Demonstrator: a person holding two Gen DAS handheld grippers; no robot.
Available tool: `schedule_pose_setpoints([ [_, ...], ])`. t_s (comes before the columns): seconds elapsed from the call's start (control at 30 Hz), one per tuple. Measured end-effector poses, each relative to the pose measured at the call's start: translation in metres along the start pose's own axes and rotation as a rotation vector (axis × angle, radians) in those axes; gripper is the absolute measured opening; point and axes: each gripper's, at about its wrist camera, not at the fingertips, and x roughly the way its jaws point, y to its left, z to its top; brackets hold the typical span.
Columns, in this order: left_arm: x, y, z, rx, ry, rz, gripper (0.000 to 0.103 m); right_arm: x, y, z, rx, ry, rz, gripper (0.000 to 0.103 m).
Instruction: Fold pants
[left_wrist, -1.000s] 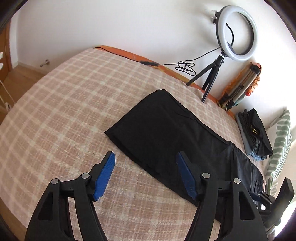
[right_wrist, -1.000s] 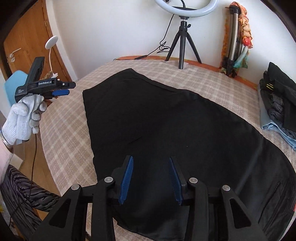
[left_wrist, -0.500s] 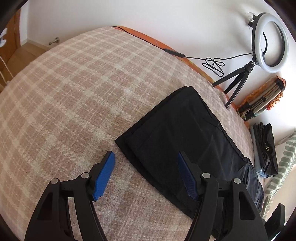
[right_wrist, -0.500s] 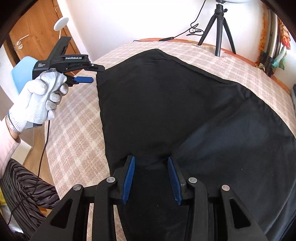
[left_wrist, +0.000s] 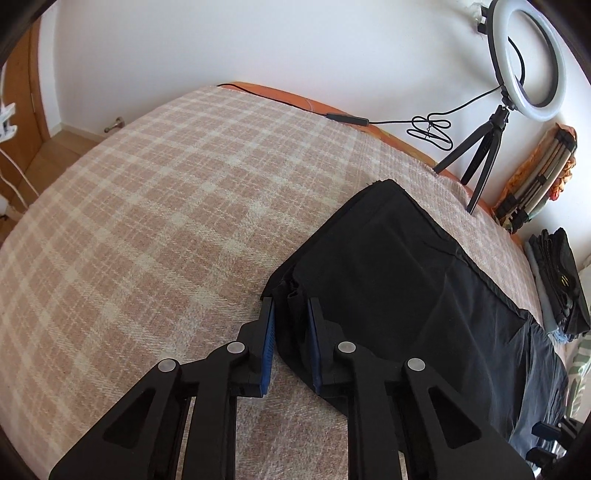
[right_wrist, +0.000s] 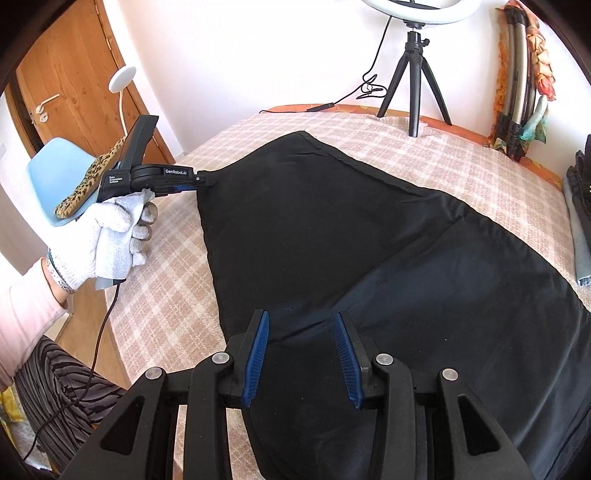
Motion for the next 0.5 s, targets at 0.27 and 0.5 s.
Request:
schedule_pose_setpoints([
  [0.27,0.003,-0.006,0.0,0.032,-0.016,0.021,0.018,-0.007,-0.005,0.001,0.014,-0.007,-0.014,0.04],
  [0.5,-0.011,-0.005,0.004,0.014,-0.057,-0.031,0.008,-0.013,-0.012,0.002,0.037,-0.024,-0.048,0.052],
])
